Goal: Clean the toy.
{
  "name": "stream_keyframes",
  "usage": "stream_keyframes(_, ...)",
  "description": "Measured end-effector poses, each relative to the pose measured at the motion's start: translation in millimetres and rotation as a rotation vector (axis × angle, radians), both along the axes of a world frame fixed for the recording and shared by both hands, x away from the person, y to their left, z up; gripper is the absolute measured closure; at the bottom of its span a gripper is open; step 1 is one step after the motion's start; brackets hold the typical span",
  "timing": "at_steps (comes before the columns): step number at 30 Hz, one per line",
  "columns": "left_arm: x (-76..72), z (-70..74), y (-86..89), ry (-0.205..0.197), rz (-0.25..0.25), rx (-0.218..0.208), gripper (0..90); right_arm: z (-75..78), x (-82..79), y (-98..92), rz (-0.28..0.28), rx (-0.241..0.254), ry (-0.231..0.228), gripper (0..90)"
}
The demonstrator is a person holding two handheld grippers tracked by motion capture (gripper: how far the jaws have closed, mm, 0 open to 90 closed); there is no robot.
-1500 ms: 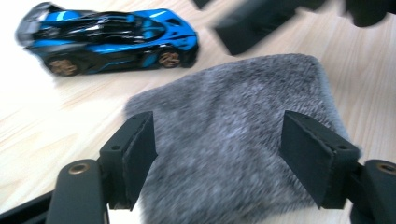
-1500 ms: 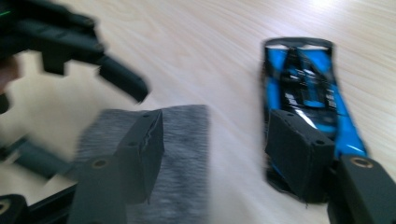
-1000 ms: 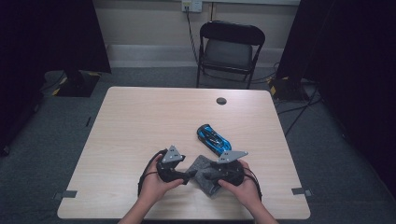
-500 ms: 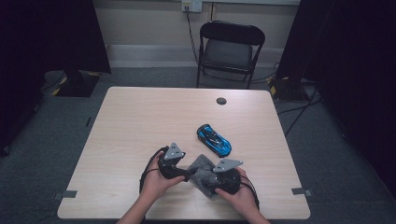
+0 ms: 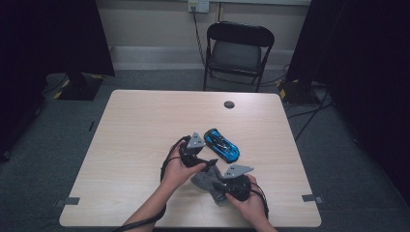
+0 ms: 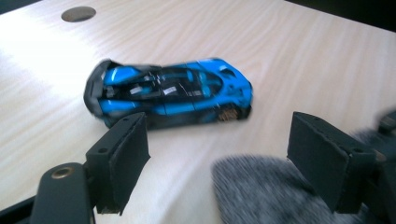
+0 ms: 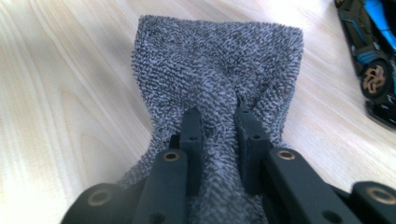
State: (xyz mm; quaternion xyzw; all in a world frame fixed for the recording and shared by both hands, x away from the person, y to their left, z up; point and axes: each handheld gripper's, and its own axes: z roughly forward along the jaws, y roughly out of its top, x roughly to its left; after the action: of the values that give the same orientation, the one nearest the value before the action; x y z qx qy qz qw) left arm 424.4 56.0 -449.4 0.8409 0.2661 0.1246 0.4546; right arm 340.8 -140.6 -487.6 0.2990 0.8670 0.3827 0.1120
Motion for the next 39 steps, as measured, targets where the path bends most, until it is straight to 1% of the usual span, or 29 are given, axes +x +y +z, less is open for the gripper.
stream_keyframes(2, 8.8, -0.3, -5.2, -0.005, 0.003, 0.011, 20.1, 4.2, -0.4, -5.2, 0.003, -0.011, -0.004, 76.9)
stream_keyframes(3, 13.3, -0.3, -7.0, -0.014, -0.009, 0.026, 20.4, 7.7, -0.4, -9.4, 0.000, -0.019, -0.012, 77.0)
stream_keyframes(4, 17.3, -0.2, -9.4, -0.019, -0.010, 0.027, 20.1, 11.2, 0.1, -14.7, -0.007, -0.014, -0.013, 77.0)
stream_keyframes(5, 21.4, -0.1, -12.1, -0.014, -0.016, 0.027, 20.2, 14.8, 0.7, -21.0, -0.014, -0.002, -0.009, 77.1)
stream_keyframes(6, 25.0, 0.1, -15.4, -0.006, -0.017, 0.028, 20.5, 18.0, 1.6, -27.7, -0.019, -0.003, -0.006, 77.1)
stream_keyframes(7, 29.0, 0.6, -20.2, -0.013, -0.020, 0.031, 20.5, 20.3, 2.1, -33.6, -0.026, -0.022, -0.012, 77.1)
stream_keyframes(8, 31.0, 0.7, -23.4, -0.013, -0.024, 0.034, 20.6, 22.1, 2.7, -42.3, -0.046, -0.022, -0.012, 77.0)
stream_keyframes(9, 33.7, 0.8, -27.6, -0.017, -0.025, 0.035, 20.6, 22.6, 3.4, -48.3, -0.057, -0.005, -0.006, 77.1)
stream_keyframes(10, 36.0, 0.1, -32.3, -0.011, -0.024, 0.025, 20.2, 23.2, 4.3, -56.0, -0.077, 0.016, 0.000, 77.0)
stream_keyframes(11, 38.6, -0.7, -36.7, -0.001, -0.026, 0.026, 19.9, 24.4, 5.1, -63.4, -0.098, 0.032, 0.005, 77.0)
stream_keyframes(13, 43.7, -4.0, -44.9, 0.002, -0.023, 0.023, 19.7, 27.3, 6.0, -75.8, -0.131, 0.051, 0.003, 77.0)
stream_keyframes(15, 49.0, -8.8, -51.9, 0.017, -0.027, 0.037, 19.6, 29.3, 5.4, -84.4, -0.153, 0.036, -0.006, 77.0)
stream_keyframes(16, 51.5, -11.6, -54.4, 0.023, -0.029, 0.032, 19.3, 29.3, 4.8, -87.8, -0.164, 0.025, -0.011, 76.9)
stream_keyframes(17, 54.2, -14.2, -56.4, 0.039, -0.026, 0.028, 19.4, 28.4, 4.5, -91.2, -0.174, 0.027, -0.012, 76.8)
stream_keyframes(18, 56.7, -16.6, -57.7, 0.047, -0.021, 0.030, 19.4, 26.9, 4.7, -94.0, -0.181, 0.029, -0.004, 76.8)
stream_keyframes(20, 59.8, -20.7, -59.9, 0.061, -0.015, 0.040, 19.4, 23.9, 5.2, -97.9, -0.199, 0.024, 0.002, 76.2)
stream_keyframes(21, 61.0, -22.2, -61.0, 0.058, -0.014, 0.047, 19.4, 22.1, 5.7, -99.6, -0.204, 0.027, 0.012, 75.6)
stream_keyframes(24, 62.6, -22.7, -63.0, 0.050, -0.023, 0.051, 19.1, 15.2, 6.9, -102.7, -0.228, 0.015, 0.027, 73.5)
stream_keyframes(26, 63.1, -22.8, -64.6, 0.047, -0.028, 0.057, 19.0, 10.5, 7.4, -103.9, -0.231, 0.012, 0.031, 72.1)
stream_keyframes(27, 63.4, -23.0, -64.9, 0.040, -0.033, 0.064, 19.0, 9.0, 7.5, -104.0, -0.232, 0.010, 0.036, 71.3)
stream_keyframes(29, 63.6, -24.7, -66.1, 0.027, -0.037, 0.060, 18.1, 7.5, 7.2, -103.6, -0.228, 0.008, 0.030, 69.6)
stream_keyframes(31, 63.7, -25.7, -66.6, 0.007, -0.049, 0.076, 17.5, 7.1, 6.8, -103.0, -0.231, 0.003, 0.024, 67.3)
stream_keyframes(33, 63.6, -26.5, -66.9, -0.017, -0.073, 0.105, 16.9, 6.2, 7.1, -103.0, -0.234, -0.001, 0.025, 65.1)
stream_keyframes(34, 63.6, -27.1, -66.9, -0.026, -0.076, 0.107, 16.3, 5.6, 7.2, -103.1, -0.236, 0.002, 0.028, 64.4)
stream_keyframes(36, 63.6, -27.3, -65.3, -0.024, -0.069, 0.112, 16.1, 5.0, 7.4, -103.1, -0.233, 0.006, 0.030, 63.3)
stream_keyframes(37, 64.2, -27.4, -64.2, -0.011, -0.060, 0.123, 16.1, 5.1, 7.5, -102.9, -0.231, 0.005, 0.030, 62.0)
stream_keyframes(39, 64.9, -29.6, -61.3, -0.012, -0.060, 0.108, 15.6, 4.6, 7.9, -102.2, -0.227, 0.004, 0.032, 61.0)
